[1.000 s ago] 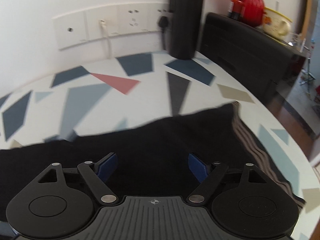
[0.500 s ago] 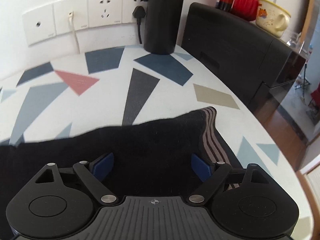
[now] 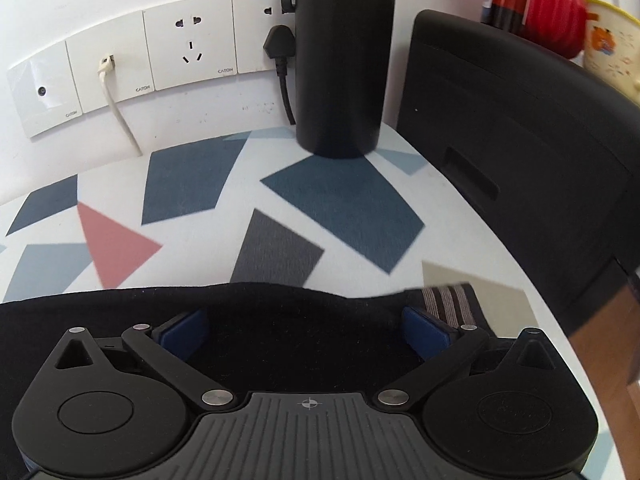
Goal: Fold clothes
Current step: 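Lay the trouser leg flat with the left gripper and open it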
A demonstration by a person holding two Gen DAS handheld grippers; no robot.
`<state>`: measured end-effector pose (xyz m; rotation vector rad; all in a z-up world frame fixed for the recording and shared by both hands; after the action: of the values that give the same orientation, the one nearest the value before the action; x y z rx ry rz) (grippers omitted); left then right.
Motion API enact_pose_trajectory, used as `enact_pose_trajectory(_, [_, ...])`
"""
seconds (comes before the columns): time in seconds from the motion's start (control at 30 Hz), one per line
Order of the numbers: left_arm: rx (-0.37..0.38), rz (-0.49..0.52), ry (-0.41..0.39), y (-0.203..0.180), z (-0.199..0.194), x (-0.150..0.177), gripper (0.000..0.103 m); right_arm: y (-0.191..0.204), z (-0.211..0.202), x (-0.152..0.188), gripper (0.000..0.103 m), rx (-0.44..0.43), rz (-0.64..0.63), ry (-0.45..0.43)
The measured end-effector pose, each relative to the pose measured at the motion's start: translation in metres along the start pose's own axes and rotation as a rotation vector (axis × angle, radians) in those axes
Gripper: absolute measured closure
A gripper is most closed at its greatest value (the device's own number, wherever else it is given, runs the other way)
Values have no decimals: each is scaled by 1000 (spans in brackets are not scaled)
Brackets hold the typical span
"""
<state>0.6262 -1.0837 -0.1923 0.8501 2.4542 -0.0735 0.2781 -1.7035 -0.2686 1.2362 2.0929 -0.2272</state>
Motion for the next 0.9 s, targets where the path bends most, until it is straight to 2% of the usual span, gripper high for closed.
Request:
enact_pose_trajectory(0.1, [-31,-15,26,-7,-10,4,2,1,1,-5,2,-17,-6,15])
enact_pose_trajectory(0.23, [17,-26,-58,-25,-55,22,2,-7,-19,-10,1,-64,15,-21])
enact_pose_trajectory(0.43, [45,-164,-62,-49,-115,86,1,-40,-60,-16,1,-86,90,-61])
enact_pose_trajectory(0.57, [42,-228,-41,-67,-136,129,1,-66,-93,-16,1,-57,123,-111])
enact_pose_trajectory(0.67, [62,-262,-12,-79,-144,159,1,-87,-125,-5,1,2,106,-190])
enact_pose_trajectory(0.77, [55,-253,-26,-86,-155,179,1,-103,-149,17,1,3,108,-174])
enact_pose_trajectory(0.9, [68,-241,-54,-83,-167,200,1,-119,-175,53,1,54,141,-149])
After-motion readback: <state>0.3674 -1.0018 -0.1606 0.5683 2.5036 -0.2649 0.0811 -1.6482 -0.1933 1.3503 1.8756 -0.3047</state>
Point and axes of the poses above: each gripper's, at about its wrist camera, not at the fingertips, and z roughly the way its jaws point, y to its left, x to its underside, the point moved 8 cm from there along z, roughly the way its jaws point, and after that the axes turned 15 degrees about z, right-handed, at the moved point
